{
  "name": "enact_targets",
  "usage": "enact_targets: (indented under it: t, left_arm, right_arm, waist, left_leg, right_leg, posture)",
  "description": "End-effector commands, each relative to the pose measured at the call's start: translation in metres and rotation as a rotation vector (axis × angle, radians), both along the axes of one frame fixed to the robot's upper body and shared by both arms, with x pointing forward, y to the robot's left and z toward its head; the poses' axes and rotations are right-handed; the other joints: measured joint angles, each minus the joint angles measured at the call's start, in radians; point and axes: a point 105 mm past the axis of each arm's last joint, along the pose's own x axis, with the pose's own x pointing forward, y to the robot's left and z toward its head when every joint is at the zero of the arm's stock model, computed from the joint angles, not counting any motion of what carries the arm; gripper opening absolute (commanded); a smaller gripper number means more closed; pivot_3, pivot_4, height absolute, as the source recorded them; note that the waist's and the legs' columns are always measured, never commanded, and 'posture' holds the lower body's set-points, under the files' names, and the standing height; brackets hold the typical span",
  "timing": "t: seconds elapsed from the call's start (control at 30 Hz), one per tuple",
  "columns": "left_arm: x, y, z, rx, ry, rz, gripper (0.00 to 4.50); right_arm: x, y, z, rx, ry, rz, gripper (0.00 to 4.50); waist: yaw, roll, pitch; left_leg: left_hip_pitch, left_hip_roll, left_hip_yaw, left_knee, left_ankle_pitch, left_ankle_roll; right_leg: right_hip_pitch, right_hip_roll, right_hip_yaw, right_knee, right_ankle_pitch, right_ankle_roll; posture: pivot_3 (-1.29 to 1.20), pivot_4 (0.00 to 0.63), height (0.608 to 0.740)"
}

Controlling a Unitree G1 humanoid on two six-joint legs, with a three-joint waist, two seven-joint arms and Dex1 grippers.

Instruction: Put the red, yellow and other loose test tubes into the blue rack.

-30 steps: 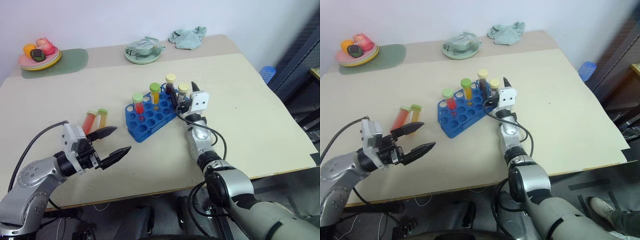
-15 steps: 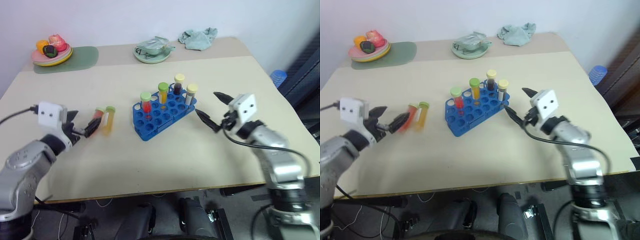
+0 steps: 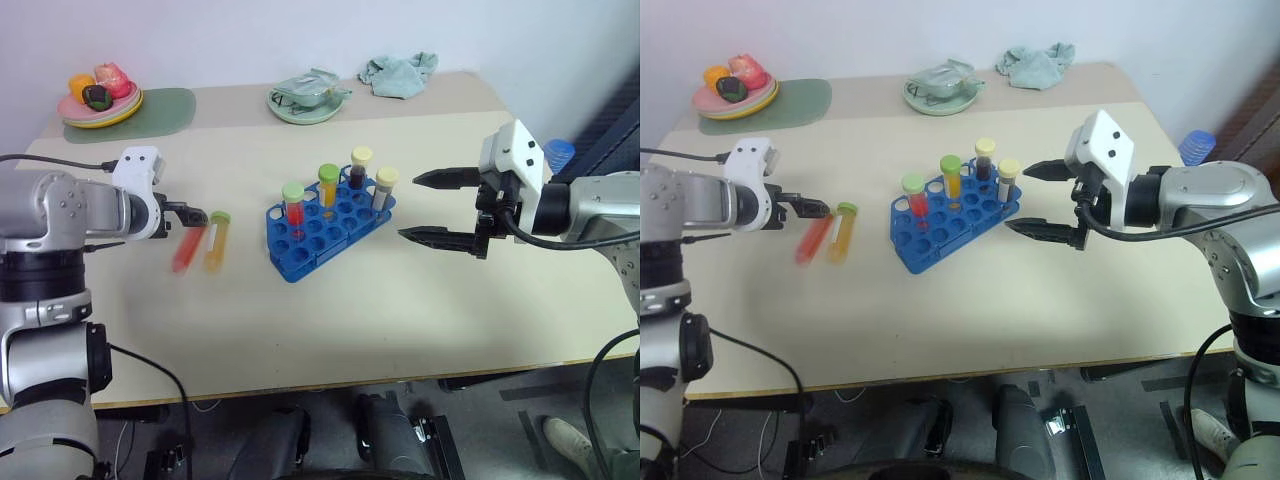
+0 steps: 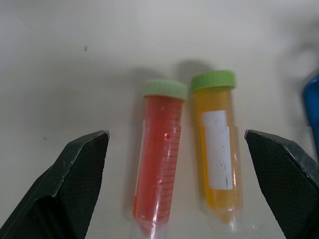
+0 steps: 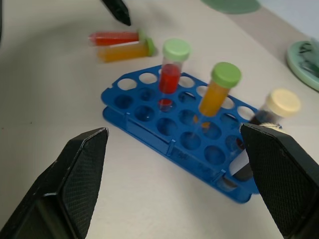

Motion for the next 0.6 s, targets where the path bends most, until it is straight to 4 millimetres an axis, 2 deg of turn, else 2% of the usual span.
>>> enact_targets:
  t: [0.03,0.17,0.6]
  left_arm:
    - [0.009,-0.016,0.011,-0.024,0.011,-0.026,4.5]
    - [0.015,-0.031,0.011,-0.033,0.029,-0.054,4.5]
    - [0.017,-0.037,-0.013,0.049,0.132,-0.009,4.5]
  right_arm:
    - [0.001,-0.001,0.015,-0.015,-0.065,0.004,4.3]
    - [0.002,-0.004,0.016,-0.015,-0.071,-0.01,4.3]
    - [-0.004,-0.005,0.008,-0.013,-0.047,-0.025,4.3]
  waist:
    - [0.002,0.0,0.0]
    - [-0.002,-0.001,0.0]
    - [0.0,-0.001,0.0]
  left_leg:
    - [0.0,0.0,0.0,0.0,0.0,0.0]
    - [0.0,0.0,0.0,0.0,0.0,0.0]
    - [0.0,0.0,0.002,0.001,0.0,0.0]
  right_leg:
    - [0.0,0.0,0.0,0.0,0.0,0.0]
    - [0.0,0.0,0.0,0.0,0.0,0.0]
    - [-0.001,-0.001,0.001,0.002,0.0,0.0]
  posture:
    - [0.0,0.15,0.74]
    - [0.0,0.15,0.74]
    - [0.0,0.15,0.74]
